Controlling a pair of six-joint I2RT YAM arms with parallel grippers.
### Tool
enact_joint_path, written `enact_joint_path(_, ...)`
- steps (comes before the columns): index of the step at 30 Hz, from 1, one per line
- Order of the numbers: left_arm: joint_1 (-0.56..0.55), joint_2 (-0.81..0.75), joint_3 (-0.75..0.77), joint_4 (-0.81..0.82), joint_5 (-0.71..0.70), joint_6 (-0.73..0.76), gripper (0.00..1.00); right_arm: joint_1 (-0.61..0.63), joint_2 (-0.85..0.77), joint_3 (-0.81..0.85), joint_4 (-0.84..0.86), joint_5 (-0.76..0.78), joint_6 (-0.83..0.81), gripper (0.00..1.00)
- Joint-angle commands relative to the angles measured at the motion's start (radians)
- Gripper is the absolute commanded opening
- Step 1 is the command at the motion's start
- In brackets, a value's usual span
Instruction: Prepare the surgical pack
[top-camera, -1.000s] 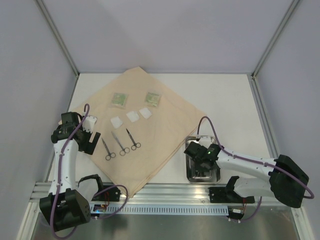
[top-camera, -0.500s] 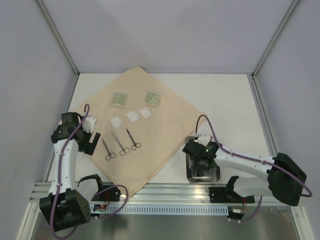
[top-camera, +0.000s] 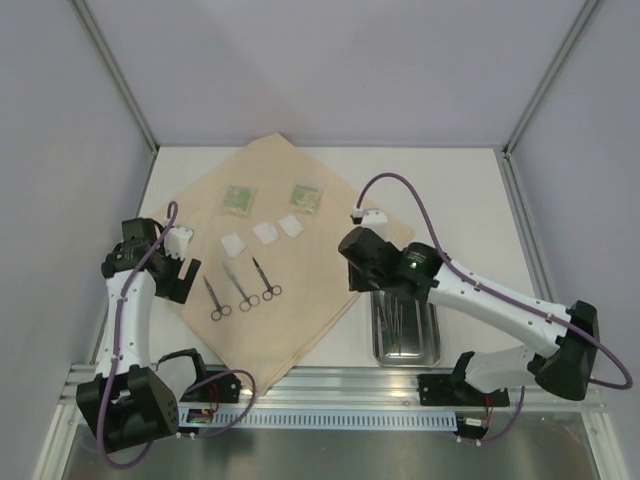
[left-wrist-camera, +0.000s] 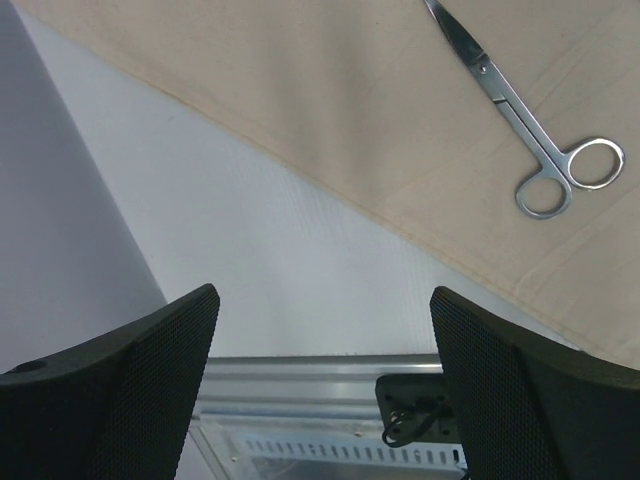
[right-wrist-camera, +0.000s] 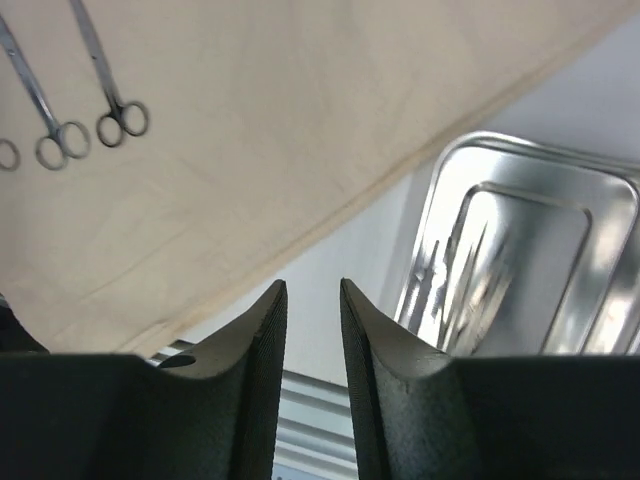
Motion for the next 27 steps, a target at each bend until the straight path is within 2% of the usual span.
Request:
enact_joint_path(1,0.005,0.026,-0.012,0.077,-0.024,-0.036,0.96,0.022,0.141,0.092,0.2,-0.035,-0.149,0.31)
enact_joint_path(4,0.004,0.066,-0.003,0.131,-0.017,-0.077,0.96,0.031,0.327,0.285,0.279,-0.089,-0.2,0.31)
enact_joint_path(5,0.007,0.084,0.002,0.142,-0.021,-0.1,0.96,0.037,0.432,0.331,0.277,-0.104,-0.21,0.3)
enact_joint_path(8,0.004,0.096,-0.001,0.209,-0.05,-0.139,0.96,0.053,0.579,0.541,0.253,-0.132,-0.259,0.3)
enact_joint_path(10,0.005,0.101,-0.006,0.241,-0.073,-0.168,0.96,0.068,0.702,0.623,0.242,-0.138,-0.281,0.3)
enact_joint_path(15,0.005,0.092,-0.011,0.292,-0.083,-0.244,0.96,0.074,0.909,0.842,0.204,-0.163,-0.318,0.31)
enact_joint_path(20,0.004,0.093,-0.021,0.306,-0.081,-0.241,0.97,0.077,1.068,0.932,0.204,-0.172,-0.332,0.33)
enact_joint_path(23,0.005,0.103,-0.024,0.304,-0.066,-0.237,0.97,0.076,1.158,0.987,0.156,-0.12,-0.33,0.35)
enact_joint_path(27,0.005,0.087,-0.03,0.304,-0.031,-0.235,0.97,0.076,1.222,1.019,0.118,-0.114,-0.32,0.34)
